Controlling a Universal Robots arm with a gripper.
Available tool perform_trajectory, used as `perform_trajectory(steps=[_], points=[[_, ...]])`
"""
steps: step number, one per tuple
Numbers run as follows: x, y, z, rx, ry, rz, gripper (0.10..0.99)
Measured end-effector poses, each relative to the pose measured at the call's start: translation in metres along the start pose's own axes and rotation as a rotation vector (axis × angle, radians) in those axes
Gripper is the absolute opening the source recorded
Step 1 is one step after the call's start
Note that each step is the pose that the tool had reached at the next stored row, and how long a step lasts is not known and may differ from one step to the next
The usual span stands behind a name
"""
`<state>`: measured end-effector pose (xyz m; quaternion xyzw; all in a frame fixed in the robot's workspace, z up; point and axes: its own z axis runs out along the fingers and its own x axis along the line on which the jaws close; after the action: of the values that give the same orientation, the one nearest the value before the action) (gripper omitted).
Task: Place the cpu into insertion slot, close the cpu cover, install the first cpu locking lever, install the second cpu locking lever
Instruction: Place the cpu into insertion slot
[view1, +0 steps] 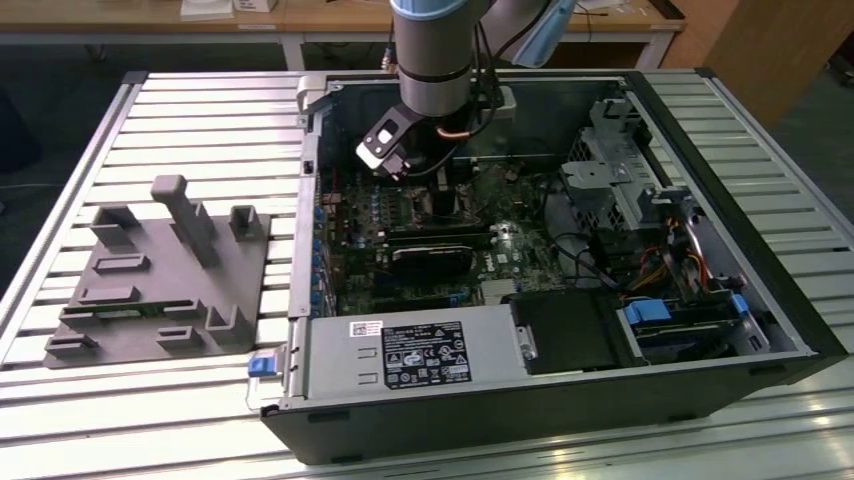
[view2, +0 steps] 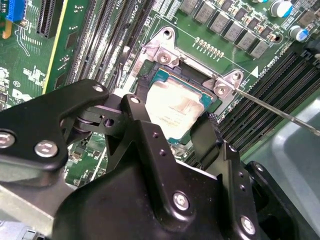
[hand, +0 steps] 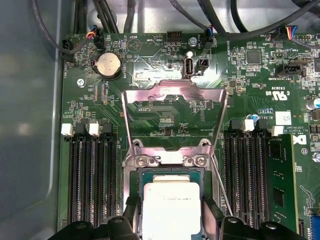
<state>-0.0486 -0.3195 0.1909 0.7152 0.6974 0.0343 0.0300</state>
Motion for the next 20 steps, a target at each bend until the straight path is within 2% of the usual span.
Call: perform_trajectory(steps=[6,14,15,16,17,19,20], points=[[0.0000,0.0006,-0.0070,0.000,0.0001,0.000,0.612],[0.0001,0.0007,-0.0073,0.000,0.0002,0.000,0.612],[0.0001,0.0007,-0.0074,0.000,0.0002,0.000,0.596],[0.0000,0.0007,-0.0074,0.000,0.0001,0.000,0.529],[0.0000,0.0007,-0.0075,0.000,-0.0001,0.000,0.529],[0.0000,0.0006,-0.0077,0.000,-0.0003,0.000,0.420],[0.0000,0.0006,-0.0077,0.000,-0.0003,0.000,0.420]])
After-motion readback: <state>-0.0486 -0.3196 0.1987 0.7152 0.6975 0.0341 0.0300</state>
